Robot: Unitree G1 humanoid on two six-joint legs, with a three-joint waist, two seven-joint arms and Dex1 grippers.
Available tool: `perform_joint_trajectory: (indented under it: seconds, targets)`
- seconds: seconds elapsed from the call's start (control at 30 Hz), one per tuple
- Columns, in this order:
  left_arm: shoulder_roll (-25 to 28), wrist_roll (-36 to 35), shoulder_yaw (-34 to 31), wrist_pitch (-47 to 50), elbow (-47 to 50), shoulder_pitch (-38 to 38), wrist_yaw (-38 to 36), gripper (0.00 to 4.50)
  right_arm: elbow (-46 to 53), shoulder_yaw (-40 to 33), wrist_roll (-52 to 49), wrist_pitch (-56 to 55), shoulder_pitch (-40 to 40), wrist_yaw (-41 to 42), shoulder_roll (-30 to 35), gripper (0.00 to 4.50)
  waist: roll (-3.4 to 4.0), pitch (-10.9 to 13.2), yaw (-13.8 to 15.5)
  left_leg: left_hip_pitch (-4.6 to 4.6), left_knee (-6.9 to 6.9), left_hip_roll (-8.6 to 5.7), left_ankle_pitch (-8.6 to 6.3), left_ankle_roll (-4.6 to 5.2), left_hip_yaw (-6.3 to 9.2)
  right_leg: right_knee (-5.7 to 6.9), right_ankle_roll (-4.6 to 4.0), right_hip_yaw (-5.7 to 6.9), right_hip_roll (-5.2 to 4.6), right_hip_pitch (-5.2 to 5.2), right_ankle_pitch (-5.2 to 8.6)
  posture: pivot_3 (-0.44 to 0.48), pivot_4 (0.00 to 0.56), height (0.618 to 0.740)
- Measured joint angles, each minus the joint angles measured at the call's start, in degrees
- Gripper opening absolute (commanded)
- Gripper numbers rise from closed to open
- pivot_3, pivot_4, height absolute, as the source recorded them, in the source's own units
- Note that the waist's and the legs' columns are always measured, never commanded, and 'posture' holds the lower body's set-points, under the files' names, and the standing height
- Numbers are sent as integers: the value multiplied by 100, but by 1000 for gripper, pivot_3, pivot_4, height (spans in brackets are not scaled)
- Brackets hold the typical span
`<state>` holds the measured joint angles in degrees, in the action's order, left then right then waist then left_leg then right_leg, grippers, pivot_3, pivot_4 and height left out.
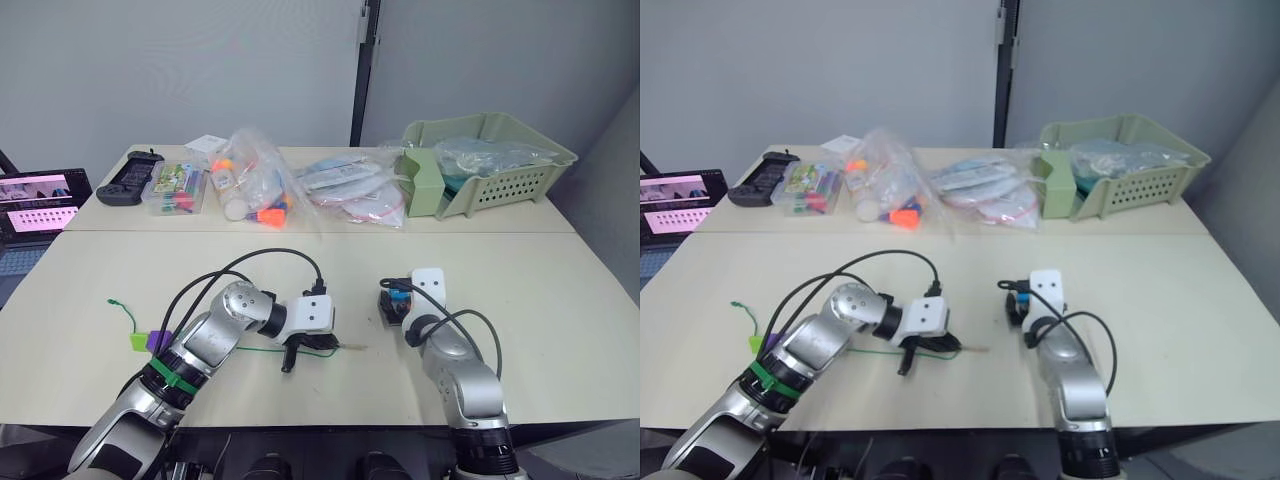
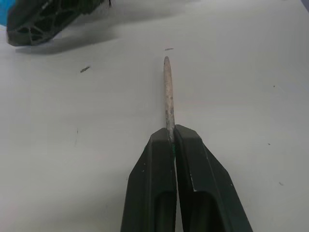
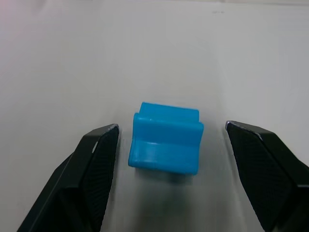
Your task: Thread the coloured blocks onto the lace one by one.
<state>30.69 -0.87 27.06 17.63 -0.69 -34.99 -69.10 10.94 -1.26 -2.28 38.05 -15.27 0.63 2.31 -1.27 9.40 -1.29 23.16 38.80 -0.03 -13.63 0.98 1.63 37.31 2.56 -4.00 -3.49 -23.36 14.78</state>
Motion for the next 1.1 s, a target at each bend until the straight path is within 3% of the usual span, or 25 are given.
perform_joint_trajectory:
  seconds: [0.2,0.37,0.57,0.67,0.8,1.03,1.1]
  targets:
    - [18,-7,-2,13,30,0,0,0,-119,99,75,-328,-61,-194,-223,1196,0,0,-6,-1,0,-1,0,0,3,4,0,1,0,0,0,0,150,740]
    - [44,-18,-16,19,82,3,0,0,50,81,103,-354,109,-241,-213,1195,0,0,-12,0,1,-4,0,0,3,27,0,-2,-3,-11,0,0,150,740]
    - [94,-26,-66,10,116,39,-18,0,1427,339,146,-8,932,-353,-357,1195,1,0,-35,11,-1,-3,0,0,4,45,-1,-5,0,-34,0,0,150,740]
    - [109,-28,-78,-9,117,76,-35,0,2403,932,236,272,1824,-418,-321,1195,2,-1,-39,12,-4,-3,0,0,6,47,-2,-4,0,-37,0,0,150,740]
    - [120,-27,-88,-17,100,98,-62,0,2916,1497,261,565,2714,-488,-437,1195,1,-1,-75,13,2,1,1,-2,-2,37,-1,-6,-1,-35,2,0,150,740]
    - [127,-27,-88,-30,100,110,-132,0,2920,1532,117,646,2775,-638,-530,1195,0,-1,-40,5,-1,18,8,-7,5,33,-20,6,15,-28,16,0,150,740]
    - [128,-27,-88,-33,100,112,-136,0,2928,1532,93,631,2791,-690,-530,2202,0,-1,-38,6,-1,17,8,-6,4,33,-20,5,14,-28,16,0,150,740]
